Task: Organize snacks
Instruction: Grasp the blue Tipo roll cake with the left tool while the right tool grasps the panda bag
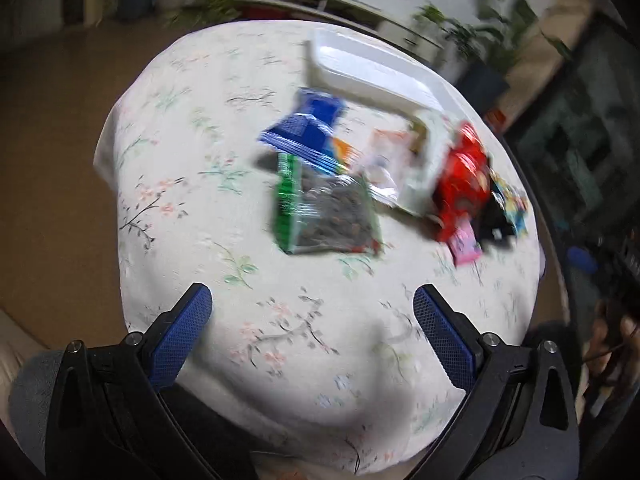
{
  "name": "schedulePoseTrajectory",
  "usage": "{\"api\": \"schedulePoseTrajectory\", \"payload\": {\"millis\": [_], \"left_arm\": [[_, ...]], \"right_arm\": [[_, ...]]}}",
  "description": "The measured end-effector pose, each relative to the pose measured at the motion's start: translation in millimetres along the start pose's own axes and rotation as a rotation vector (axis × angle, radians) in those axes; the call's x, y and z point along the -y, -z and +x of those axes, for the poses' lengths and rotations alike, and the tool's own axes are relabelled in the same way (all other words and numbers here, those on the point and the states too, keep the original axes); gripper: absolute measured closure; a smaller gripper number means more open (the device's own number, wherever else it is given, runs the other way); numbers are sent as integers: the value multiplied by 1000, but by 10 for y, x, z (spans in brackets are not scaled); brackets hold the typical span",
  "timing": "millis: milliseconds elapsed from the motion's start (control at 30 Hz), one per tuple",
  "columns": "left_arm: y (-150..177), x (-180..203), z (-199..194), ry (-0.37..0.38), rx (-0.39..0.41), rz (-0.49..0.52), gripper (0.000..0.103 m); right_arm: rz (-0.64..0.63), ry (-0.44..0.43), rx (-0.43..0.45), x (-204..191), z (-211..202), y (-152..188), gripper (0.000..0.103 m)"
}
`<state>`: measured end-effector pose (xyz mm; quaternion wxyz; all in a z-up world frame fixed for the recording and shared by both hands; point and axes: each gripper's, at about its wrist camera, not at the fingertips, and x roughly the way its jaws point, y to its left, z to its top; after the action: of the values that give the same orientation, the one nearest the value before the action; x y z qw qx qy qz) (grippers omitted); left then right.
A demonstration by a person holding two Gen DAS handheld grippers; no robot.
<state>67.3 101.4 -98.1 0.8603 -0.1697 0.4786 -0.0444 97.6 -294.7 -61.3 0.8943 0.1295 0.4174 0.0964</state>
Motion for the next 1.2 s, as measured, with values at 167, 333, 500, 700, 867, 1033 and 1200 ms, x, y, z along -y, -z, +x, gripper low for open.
{"api": "schedulePoseTrajectory", "payload": {"millis": [167,333,500,700,867,1033,1200], "left_arm": [[-292,-29,114,16,-10,51,2],[-814,10,173,30,13,118,2],[-1390,132,389,-60,-53,234,2],[-1688,288,909,-174,-192,379,31],[-1821,338,1145,-237,-222,434,33],[-1814,299,1294,-226,-225,436,35],[-1793,368,1337,-182,-235,462,73]], "right_arm": [[76,-94,-110,144,317,-161,17],[47,-85,-170,94,542,-179,28],[66,-44,-164,162,639,-232,28],[71,-29,-176,161,759,-292,29],[49,-10,-182,132,839,-291,29],[45,-23,-184,131,874,-296,31],[28,-28,-185,95,900,-288,36]]}}
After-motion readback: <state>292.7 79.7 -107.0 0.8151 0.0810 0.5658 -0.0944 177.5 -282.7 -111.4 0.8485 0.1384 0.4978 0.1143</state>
